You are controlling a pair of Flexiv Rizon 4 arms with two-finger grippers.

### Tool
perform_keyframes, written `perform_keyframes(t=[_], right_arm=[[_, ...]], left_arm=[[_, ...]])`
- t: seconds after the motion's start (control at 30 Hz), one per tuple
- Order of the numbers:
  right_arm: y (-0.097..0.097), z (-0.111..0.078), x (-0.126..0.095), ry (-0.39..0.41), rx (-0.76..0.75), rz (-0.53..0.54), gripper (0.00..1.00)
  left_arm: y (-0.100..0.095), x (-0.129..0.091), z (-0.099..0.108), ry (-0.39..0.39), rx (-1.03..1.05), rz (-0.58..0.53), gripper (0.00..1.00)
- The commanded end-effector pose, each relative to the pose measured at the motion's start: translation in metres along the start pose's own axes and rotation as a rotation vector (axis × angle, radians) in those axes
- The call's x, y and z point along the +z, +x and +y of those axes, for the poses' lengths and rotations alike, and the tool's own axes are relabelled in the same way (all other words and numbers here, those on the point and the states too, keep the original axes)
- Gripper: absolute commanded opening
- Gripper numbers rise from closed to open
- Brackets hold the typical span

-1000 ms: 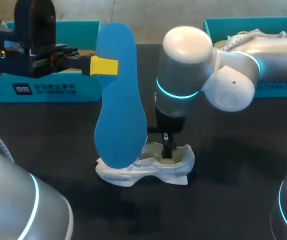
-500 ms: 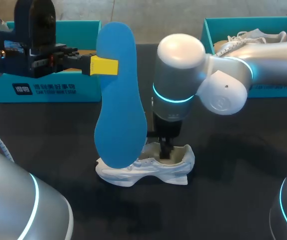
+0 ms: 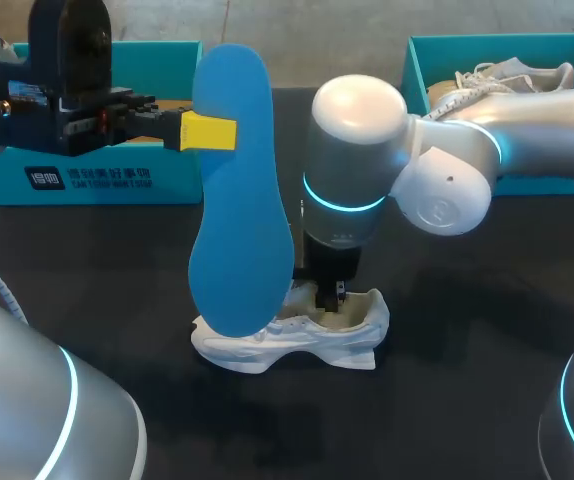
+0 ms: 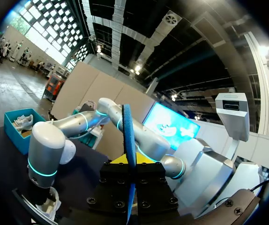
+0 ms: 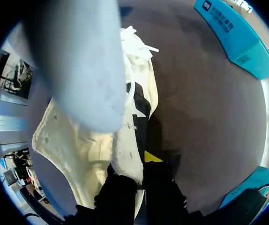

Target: Take the shoe out of the shoebox, open the shoe tongue, remove and reinsert the insole, then place the shoe into the shoebox

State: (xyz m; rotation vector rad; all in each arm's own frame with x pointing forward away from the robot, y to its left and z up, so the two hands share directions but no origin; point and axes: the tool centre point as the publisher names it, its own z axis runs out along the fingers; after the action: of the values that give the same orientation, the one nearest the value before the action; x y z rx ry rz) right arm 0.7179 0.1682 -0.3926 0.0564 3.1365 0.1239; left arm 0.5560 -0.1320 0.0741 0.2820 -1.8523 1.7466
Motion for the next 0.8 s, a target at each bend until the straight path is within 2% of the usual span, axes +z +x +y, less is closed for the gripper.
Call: perform_keyframes(t=[0.03, 0.43, 0.6, 0.7, 0.8], right_arm=[[0.003, 0.002, -0.007, 0.003, 0.014, -0.001, 0.00], [0.013, -0.003, -0.032, -0.009, 0.202, 0.019, 0.00], [0.019, -0.010, -0.043, -0.041, 0.387, 0.022, 0.00], [0.023, -0.014, -0.046, -0.035, 0.576, 0.037, 0.00], [0.027, -0.014, -0.047, -0.087, 0.693, 0.039, 0.00]], left_arm=[[-0.001, 0.001, -0.001, -0.003, 0.000, 0.001, 0.00], [-0.001, 0.001, -0.001, -0.003, 0.000, 0.001, 0.00], [-0.001, 0.001, -0.001, -0.003, 0.000, 0.001, 0.00], [-0.001, 0.001, -0.001, -0.003, 0.000, 0.001, 0.00], [-0.001, 0.001, -0.001, -0.003, 0.000, 0.001, 0.00]])
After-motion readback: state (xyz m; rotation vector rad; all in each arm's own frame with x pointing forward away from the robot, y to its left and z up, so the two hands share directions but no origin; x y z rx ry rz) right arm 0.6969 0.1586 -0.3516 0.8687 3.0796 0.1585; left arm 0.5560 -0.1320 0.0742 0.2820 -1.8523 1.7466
